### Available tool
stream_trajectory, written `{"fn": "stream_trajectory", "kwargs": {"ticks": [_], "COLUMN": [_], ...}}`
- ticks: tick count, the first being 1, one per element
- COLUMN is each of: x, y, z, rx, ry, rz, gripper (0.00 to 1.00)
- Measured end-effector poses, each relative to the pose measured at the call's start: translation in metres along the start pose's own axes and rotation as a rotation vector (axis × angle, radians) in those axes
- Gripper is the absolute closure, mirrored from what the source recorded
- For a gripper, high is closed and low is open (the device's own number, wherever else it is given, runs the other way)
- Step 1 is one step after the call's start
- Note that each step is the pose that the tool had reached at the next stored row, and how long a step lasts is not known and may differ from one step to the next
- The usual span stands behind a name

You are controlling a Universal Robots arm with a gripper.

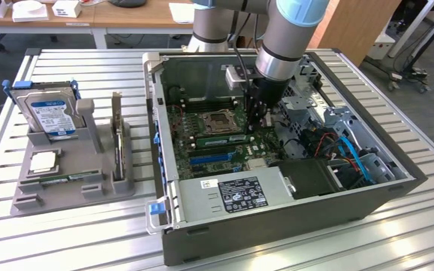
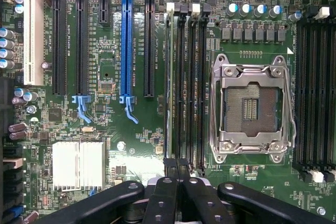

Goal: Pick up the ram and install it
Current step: 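Press down the ram until it locks into place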

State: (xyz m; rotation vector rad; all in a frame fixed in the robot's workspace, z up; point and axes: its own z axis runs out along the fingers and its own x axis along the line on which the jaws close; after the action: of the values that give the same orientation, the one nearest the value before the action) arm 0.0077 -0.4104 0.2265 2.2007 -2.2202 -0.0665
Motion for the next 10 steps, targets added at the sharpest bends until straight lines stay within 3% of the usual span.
{"fn": "stream_trajectory", "kwargs": {"ticks": [10], "x": [0.0001], "y": [-0.0001], "z": [0.0015], "rx": [-0.0001], "ry": [0.0002], "rz": [0.000], "gripper": [0.90]}}
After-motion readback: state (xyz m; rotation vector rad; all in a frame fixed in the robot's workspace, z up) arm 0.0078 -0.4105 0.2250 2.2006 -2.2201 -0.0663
